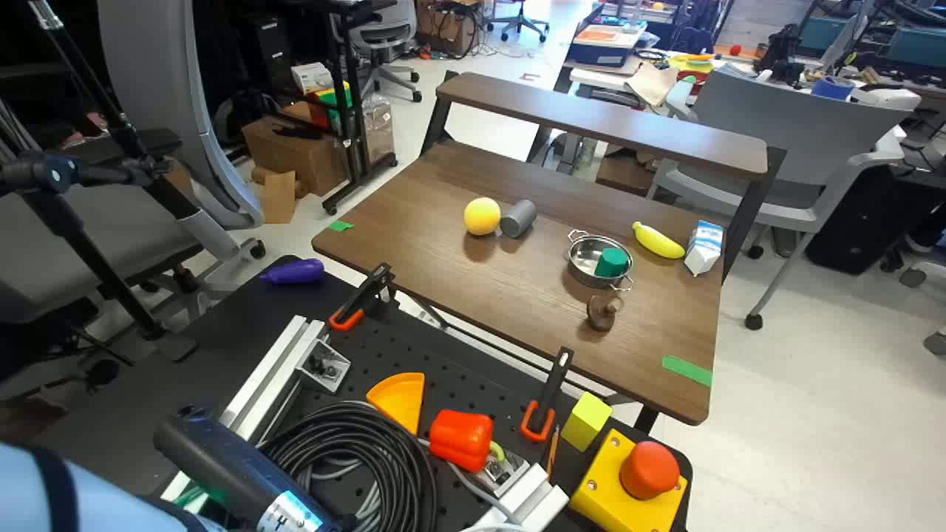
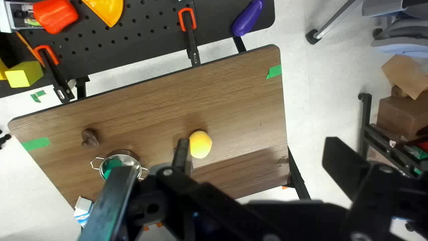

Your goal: Move the green block to the table

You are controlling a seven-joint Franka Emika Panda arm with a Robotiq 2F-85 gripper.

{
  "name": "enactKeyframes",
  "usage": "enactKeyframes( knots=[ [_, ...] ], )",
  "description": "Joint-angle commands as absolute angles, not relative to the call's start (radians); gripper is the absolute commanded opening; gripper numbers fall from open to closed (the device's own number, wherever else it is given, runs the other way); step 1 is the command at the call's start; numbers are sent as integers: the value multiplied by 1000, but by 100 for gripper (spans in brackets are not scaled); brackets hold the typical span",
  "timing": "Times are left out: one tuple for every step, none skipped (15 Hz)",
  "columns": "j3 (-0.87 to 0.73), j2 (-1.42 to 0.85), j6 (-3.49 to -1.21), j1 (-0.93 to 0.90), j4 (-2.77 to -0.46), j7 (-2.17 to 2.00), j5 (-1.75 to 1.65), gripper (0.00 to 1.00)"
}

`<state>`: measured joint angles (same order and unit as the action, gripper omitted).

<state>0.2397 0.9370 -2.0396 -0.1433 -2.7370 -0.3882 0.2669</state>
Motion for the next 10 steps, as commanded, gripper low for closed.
enactKeyframes(
  knots=[
    [244,938,-2035,-137,-2734,-384,271,100],
    [244,938,-2035,-137,-2734,-384,271,100],
    [244,938,-2036,-137,-2734,-384,271,100],
    [243,937,-2035,-138,-2735,-386,275,100],
    [243,938,-2037,-137,-2736,-387,276,100],
    [244,941,-2046,-135,-2739,-397,282,100],
    [245,942,-2046,-133,-2740,-403,285,100],
    [245,944,-2041,-129,-2742,-420,293,100],
    [246,945,-2037,-126,-2742,-436,299,100],
    [247,943,-2035,-121,-2740,-464,311,100]
  ],
)
